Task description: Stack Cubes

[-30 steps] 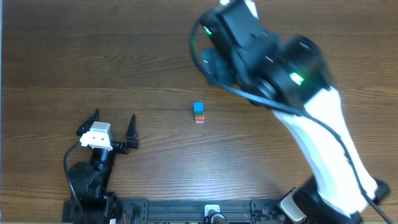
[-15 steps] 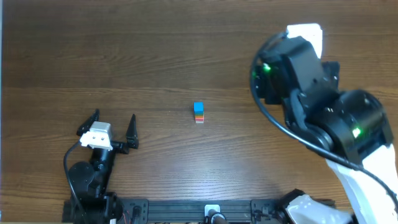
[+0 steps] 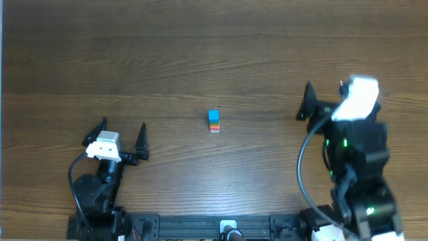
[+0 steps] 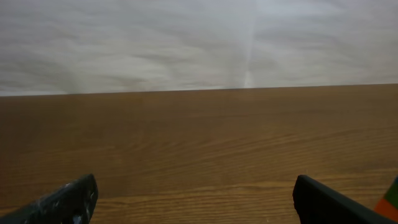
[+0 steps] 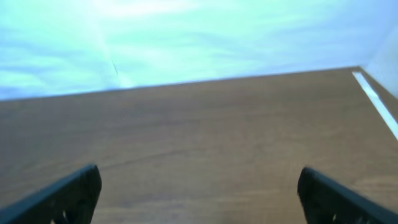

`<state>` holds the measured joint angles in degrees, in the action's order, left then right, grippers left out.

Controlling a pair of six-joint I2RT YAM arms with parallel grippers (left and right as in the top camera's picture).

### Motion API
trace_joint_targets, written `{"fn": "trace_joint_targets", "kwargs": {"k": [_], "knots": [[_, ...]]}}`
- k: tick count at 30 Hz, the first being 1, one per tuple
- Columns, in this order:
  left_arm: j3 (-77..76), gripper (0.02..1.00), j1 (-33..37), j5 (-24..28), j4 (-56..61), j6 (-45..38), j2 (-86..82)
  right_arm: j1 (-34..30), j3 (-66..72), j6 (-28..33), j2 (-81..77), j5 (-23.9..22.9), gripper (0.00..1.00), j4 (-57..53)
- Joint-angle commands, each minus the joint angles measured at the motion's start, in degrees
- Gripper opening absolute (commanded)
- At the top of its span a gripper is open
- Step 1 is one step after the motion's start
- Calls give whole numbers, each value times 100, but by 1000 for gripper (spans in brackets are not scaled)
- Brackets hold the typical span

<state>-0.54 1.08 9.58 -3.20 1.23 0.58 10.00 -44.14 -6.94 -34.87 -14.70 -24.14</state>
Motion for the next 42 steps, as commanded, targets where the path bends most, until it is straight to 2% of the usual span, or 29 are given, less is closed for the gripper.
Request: {"fn": "trace_joint_targets", "kwargs": {"k": [1, 5, 9, 22, 28, 35, 42], "knots": [[20, 1000, -24, -22, -24, -83, -42, -315, 1331, 315, 1051, 295, 993, 846], [20, 1000, -24, -22, -24, -83, -42, -358, 2284, 317, 1818, 437, 991, 1453], [20, 1000, -24, -22, -24, -83, -42, -358, 2994, 317, 2326, 433, 993, 1497], [20, 1000, -24, -22, -24, -83, -42, -358, 4387, 251, 2621, 452, 993, 2872], [20, 998, -24, -22, -24, -83, -42, -455, 4385, 254, 2656, 348, 991, 2909], [20, 1000, -24, -22, -26, -83, -42, -1259, 4385, 111, 3410, 529, 993, 2551], [20, 1000, -24, -22, -24, -83, -42, -1351, 4385, 15, 3460, 542, 991, 2253]]}}
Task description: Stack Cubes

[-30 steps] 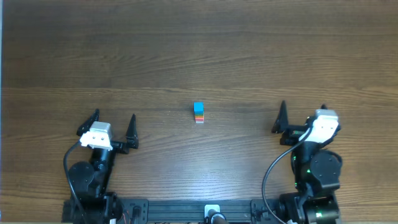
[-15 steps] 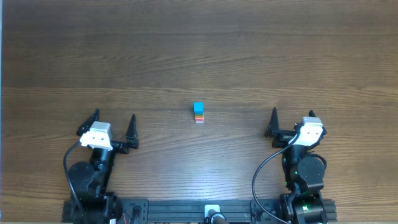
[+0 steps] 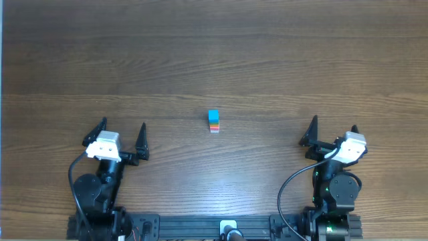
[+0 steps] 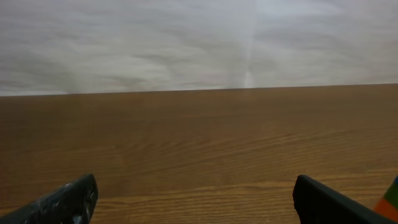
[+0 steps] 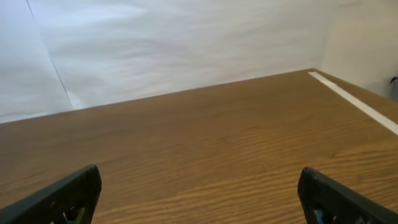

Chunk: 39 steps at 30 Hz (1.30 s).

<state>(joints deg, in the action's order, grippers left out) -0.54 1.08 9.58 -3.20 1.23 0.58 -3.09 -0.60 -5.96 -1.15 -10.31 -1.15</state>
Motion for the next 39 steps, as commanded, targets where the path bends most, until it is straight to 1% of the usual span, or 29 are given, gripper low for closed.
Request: {"fn": "trace_joint_targets", "kwargs": {"k": [1, 3, 6, 9, 16, 21, 39], "knots": [[20, 996, -24, -22, -26, -83, -42, -42, 31, -83, 87, 101, 991, -61], [20, 1000, -24, -22, -24, -83, -42, -39, 31, -90, 87, 162, 991, -39], [20, 998, -24, -22, -24, -83, -42, -39, 31, -74, 87, 492, 993, 63], [20, 1000, -24, -22, -26, -83, -42, -42, 31, -55, 87, 490, 991, 79], [20, 1000, -24, -22, -26, -83, -42, -39, 31, 245, 87, 492, 993, -245], [20, 1000, -24, -22, -24, -83, -42, -39, 31, 612, 87, 684, 993, -291], [20, 1000, -24, -22, -26, -83, -42, -39, 31, 645, 50, 619, 991, -284]]}}
